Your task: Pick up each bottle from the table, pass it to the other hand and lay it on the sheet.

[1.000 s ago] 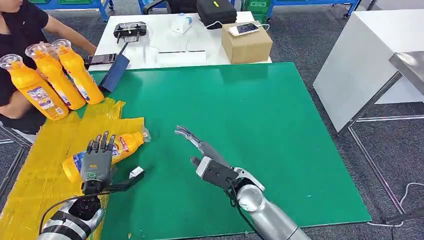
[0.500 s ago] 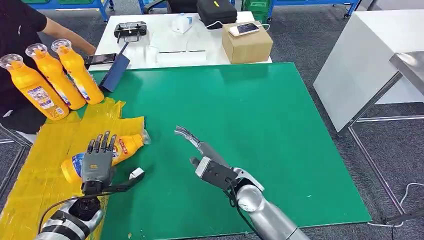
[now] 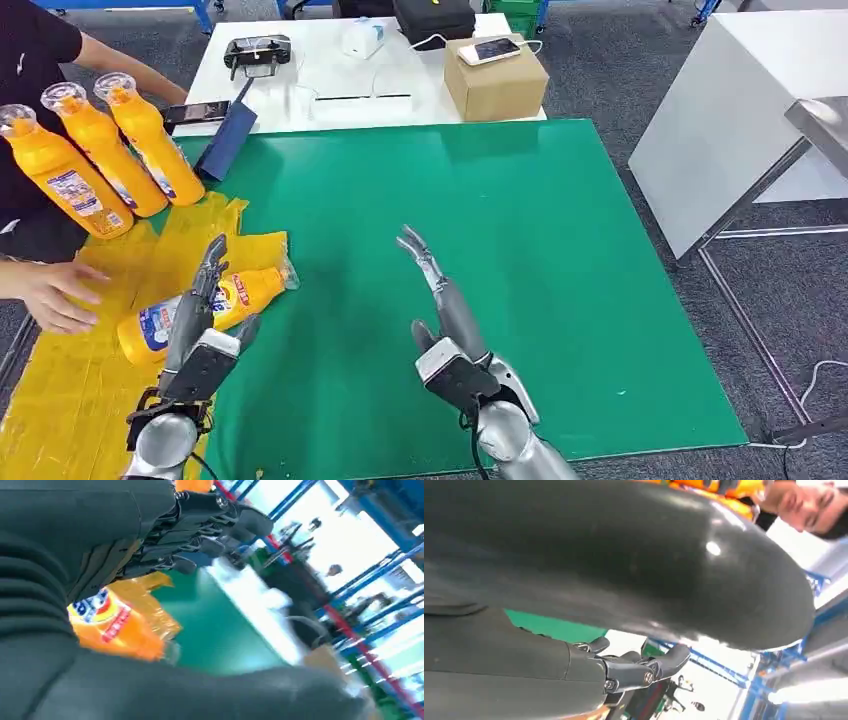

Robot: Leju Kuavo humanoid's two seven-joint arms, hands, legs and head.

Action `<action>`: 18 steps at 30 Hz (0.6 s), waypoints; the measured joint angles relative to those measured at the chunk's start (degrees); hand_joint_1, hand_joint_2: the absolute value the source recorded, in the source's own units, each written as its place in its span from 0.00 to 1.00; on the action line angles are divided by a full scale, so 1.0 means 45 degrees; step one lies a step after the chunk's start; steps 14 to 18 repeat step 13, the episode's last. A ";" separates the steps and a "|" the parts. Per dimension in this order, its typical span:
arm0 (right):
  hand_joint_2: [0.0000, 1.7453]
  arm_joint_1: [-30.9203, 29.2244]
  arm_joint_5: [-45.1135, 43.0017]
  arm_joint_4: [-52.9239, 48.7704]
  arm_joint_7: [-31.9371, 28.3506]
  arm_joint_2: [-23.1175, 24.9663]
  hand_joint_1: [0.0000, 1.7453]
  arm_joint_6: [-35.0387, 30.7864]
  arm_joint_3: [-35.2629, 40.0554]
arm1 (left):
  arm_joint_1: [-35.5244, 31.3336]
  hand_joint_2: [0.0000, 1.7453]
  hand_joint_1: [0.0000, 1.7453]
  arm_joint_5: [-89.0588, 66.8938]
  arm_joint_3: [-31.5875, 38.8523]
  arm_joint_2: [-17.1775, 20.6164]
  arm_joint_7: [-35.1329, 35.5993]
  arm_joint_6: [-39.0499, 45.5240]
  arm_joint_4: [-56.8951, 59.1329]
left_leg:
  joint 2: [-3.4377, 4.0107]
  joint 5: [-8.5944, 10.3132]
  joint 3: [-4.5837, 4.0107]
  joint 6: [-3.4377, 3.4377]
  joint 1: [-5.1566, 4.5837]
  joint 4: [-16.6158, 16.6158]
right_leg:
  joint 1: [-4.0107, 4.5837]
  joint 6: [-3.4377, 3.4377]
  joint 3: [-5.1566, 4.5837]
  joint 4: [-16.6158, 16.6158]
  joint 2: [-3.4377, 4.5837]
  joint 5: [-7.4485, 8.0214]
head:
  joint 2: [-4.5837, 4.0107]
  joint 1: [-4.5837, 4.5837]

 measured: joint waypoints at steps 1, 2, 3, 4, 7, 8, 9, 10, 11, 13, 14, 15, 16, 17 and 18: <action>0.00 0.0031 0.0000 -0.0083 0.0000 0.0044 0.00 0.0034 -0.0092 | 0.0120 0.00 0.00 0.0053 0.0125 -0.0131 -0.0059 -0.0117 -0.0301 | 0.0001 0.0000 -0.0002 0.0000 0.0002 -0.0001 | 0.0003 0.0000 0.0001 0.0000 0.0001 0.0000 | 0.0000 0.0000; 0.00 0.0068 -0.0063 -0.0155 -0.0088 0.0097 0.00 0.0112 -0.0165 | 0.0227 0.00 0.00 0.0307 0.0214 -0.0257 -0.0229 -0.0428 -0.0563 | 0.0001 0.0000 -0.0002 0.0000 0.0003 -0.0001 | 0.0003 0.0000 0.0000 0.0000 0.0003 0.0000 | 0.0000 0.0000; 0.00 0.0108 -0.0083 -0.0194 -0.0175 0.0141 0.00 0.0180 -0.0219 | 0.0307 0.00 0.00 0.0540 0.0262 -0.0316 -0.0370 -0.0730 -0.0719 | 0.0002 0.0000 -0.0001 0.0000 0.0003 -0.0002 | 0.0003 0.0000 0.0000 0.0000 0.0003 0.0000 | 0.0000 -0.0005; 0.00 0.0168 -0.0083 -0.0233 -0.0272 0.0189 0.00 0.0228 -0.0305 | 0.0416 0.00 0.00 0.0863 0.0305 -0.0393 -0.0538 -0.1168 -0.0940 | 0.0002 0.0001 0.0000 0.0000 0.0004 -0.0002 | 0.0003 0.0000 0.0000 0.0001 0.0002 0.0000 | 0.0000 -0.0005; 0.00 0.0321 0.0024 -0.0345 -0.0398 0.0291 0.00 0.0267 -0.0427 | 0.0870 0.00 0.00 0.1302 0.0247 -0.0631 -0.0777 -0.1909 -0.1607 | 0.0006 0.0002 0.0000 0.0000 0.0004 -0.0002 | 0.0002 0.0000 -0.0001 0.0001 0.0002 0.0000 | 0.0000 0.0000; 0.00 0.0351 0.0068 -0.0359 -0.0413 0.0330 0.00 0.0262 -0.0461 | 0.0974 0.00 0.00 0.1457 0.0194 -0.0694 -0.0777 -0.2089 -0.1753 | 0.0006 0.0002 0.0000 0.0000 0.0004 -0.0002 | 0.0001 0.0000 -0.0001 0.0001 0.0002 0.0000 | 0.0000 0.0000; 0.00 0.0397 0.0219 -0.0379 -0.0413 0.0379 0.00 0.0140 -0.0500 | 0.1075 0.00 0.00 0.1623 0.0111 -0.0718 -0.0777 -0.2274 -0.1899 | 0.0004 0.0002 -0.0001 0.0000 0.0003 -0.0002 | 0.0000 0.0000 0.0000 0.0000 0.0001 0.0000 | 0.0000 0.0000; 0.00 0.0429 0.0453 -0.0398 -0.0413 0.0432 0.00 -0.0083 -0.0534 | 0.1170 0.00 0.00 0.1739 0.0009 -0.0748 -0.0777 -0.2439 -0.2025 | 0.0003 0.0002 0.0000 0.0000 0.0002 -0.0001 | 0.0000 0.0000 0.0000 0.0000 0.0000 0.0000 | 0.0000 0.0000; 0.00 0.0468 0.0603 -0.0427 -0.0433 0.0491 0.00 -0.0366 -0.0588 | 0.1250 0.00 0.00 0.1846 -0.0098 -0.0796 -0.0777 -0.2560 -0.2137 | 0.0003 0.0002 -0.0001 0.0001 0.0001 -0.0001 | -0.0001 0.0000 -0.0001 0.0000 0.0000 0.0001 | 0.0000 -0.0005; 0.00 0.0535 0.0559 -0.0616 -0.0766 0.0670 0.00 -0.1062 -0.0723 | 0.1286 0.00 0.00 0.2271 -0.0345 -0.0898 -0.0826 -0.2830 -0.2306 | -0.0002 0.0002 -0.0003 0.0001 0.0000 0.0000 | -0.0002 0.0000 -0.0001 0.0000 -0.0003 0.0001 | 0.0000 0.0000; 0.00 0.0535 0.0559 -0.0616 -0.0766 0.0670 0.00 -0.1062 -0.0723 | 0.1286 0.00 0.00 0.2271 -0.0345 -0.0898 -0.0826 -0.2830 -0.2306 | -0.0002 0.0002 -0.0003 0.0001 0.0000 0.0000 | -0.0002 0.0000 -0.0001 0.0000 -0.0003 0.0001 | 0.0000 0.0000; 0.00 0.0535 0.0559 -0.0616 -0.0766 0.0670 0.00 -0.1062 -0.0723 | 0.1286 0.00 0.00 0.2271 -0.0345 -0.0898 -0.0826 -0.2830 -0.2306 | -0.0002 0.0002 -0.0003 0.0001 0.0000 0.0000 | -0.0002 0.0000 -0.0001 0.0000 -0.0003 0.0001 | 0.0000 0.0000; 0.00 0.0535 0.0559 -0.0616 -0.0766 0.0670 0.00 -0.1062 -0.0723 | 0.1286 0.00 0.00 0.2271 -0.0345 -0.0898 -0.0826 -0.2830 -0.2306 | -0.0002 0.0002 -0.0003 0.0001 0.0000 0.0000 | -0.0002 0.0000 -0.0001 0.0000 -0.0003 0.0001 | 0.0000 0.0000; 0.00 0.0535 0.0559 -0.0616 -0.0766 0.0670 0.00 -0.1062 -0.0723 | 0.1286 0.00 0.00 0.2271 -0.0345 -0.0898 -0.0826 -0.2830 -0.2306 | -0.0002 0.0002 -0.0003 0.0001 0.0000 0.0000 | -0.0002 0.0000 -0.0001 0.0000 -0.0003 0.0001 | 0.0000 0.0000; 0.00 0.0535 0.0559 -0.0616 -0.0766 0.0670 0.00 -0.1062 -0.0723 | 0.1286 0.00 0.00 0.2271 -0.0345 -0.0898 -0.0826 -0.2830 -0.2306 | -0.0002 0.0002 -0.0003 0.0001 0.0000 0.0000 | -0.0002 0.0000 -0.0001 0.0000 -0.0003 0.0001 | 0.0000 0.0000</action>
